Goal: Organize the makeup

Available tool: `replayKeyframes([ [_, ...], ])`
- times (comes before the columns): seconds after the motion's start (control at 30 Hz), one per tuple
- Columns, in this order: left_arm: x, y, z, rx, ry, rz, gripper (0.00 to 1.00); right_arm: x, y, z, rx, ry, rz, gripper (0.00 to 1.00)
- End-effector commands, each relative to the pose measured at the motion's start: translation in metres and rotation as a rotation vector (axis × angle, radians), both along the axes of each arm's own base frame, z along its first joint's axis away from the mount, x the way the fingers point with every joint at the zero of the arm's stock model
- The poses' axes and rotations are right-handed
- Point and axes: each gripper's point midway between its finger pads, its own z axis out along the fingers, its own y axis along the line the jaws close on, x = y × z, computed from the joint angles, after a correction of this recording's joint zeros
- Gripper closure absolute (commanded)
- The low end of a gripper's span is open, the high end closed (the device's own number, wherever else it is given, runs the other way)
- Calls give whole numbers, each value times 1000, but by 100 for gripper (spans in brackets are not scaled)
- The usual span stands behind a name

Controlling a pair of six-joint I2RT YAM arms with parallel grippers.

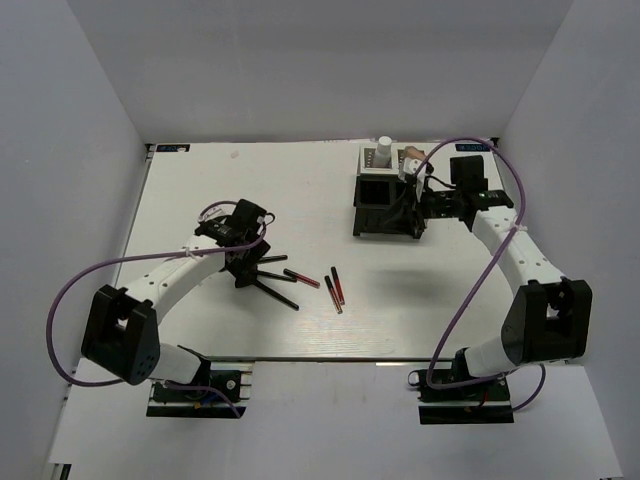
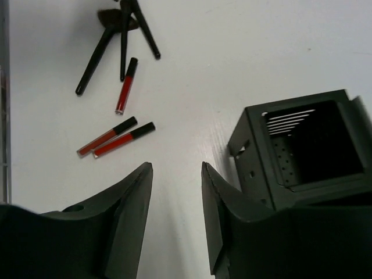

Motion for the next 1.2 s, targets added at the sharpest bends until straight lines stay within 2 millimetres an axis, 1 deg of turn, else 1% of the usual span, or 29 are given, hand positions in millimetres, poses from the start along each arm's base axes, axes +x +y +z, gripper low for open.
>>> replayKeyframes([
  [0.0, 14, -18, 11, -209, -23, 190, 31, -9, 9, 19, 25, -82, 32, 55],
  [0.03, 18, -18, 9, -232, -24, 224, 30, -2, 6, 18, 14, -56, -29, 57],
  [0.07, 20, -22, 11, -263, -29, 239, 29, 2, 8, 20, 12, -69, -47, 64],
  [0.1, 23, -24, 11, -291, -39, 278, 27, 8, 6, 21, 2, -84, -70, 68],
  [0.13, 30, -23, 15, -318, -68, 299, 27, 6, 10, 19, -11, -85, -57, 85],
  [0.17, 32, -23, 17, -330, -80, 313, 26, 7, 11, 22, -22, -89, -49, 92],
  [0.2, 37, -22, 19, -356, -103, 339, 26, -2, 12, 8, -48, -23, -30, 96],
  [0.23, 38, -22, 18, -361, -105, 349, 26, -5, 14, 3, -63, -15, -10, 98],
  [0.27, 41, -18, 17, -373, -106, 386, 26, -11, 17, -6, -75, 17, 1, 98],
  [0.3, 45, -16, 11, -379, -100, 408, 26, -17, 20, -11, -86, 36, 15, 97],
  [0.33, 47, -17, 9, -382, -99, 415, 26, -18, 20, -15, -87, 44, 10, 96],
  [0.37, 49, -16, 5, -402, -89, 449, 28, -25, 21, -21, -89, 60, 13, 95],
  [0.4, 51, -18, 0, -415, -86, 459, 29, -26, 24, -22, -86, 49, 15, 94],
  [0.43, 52, -16, -10, -423, -66, 497, 33, -29, 26, -23, -84, 52, 16, 95],
  [0.53, 62, -18, -17, -462, -60, 530, 42, -35, 29, -31, -95, 60, 21, 94],
  [0.57, 63, -21, -22, -465, -41, 535, 43, -36, 28, -32, -100, 60, 16, 94],
  [0.63, 70, -23, -23, -459, -31, 539, 44, -34, 27, -32, -103, 47, 5, 94],
  [0.7, 71, -24, -26, -442, -8, 543, 44, -34, 27, -33, -105, 48, 0, 94],
  [0.8, 69, -24, -29, -432, 14, 545, 44, -30, 25, -33, -105, 39, -15, 93],
  [1.17, 49, -11, -51, -329, 105, 576, 43, -23, 22, -32, -115, 27, -46, 93],
])
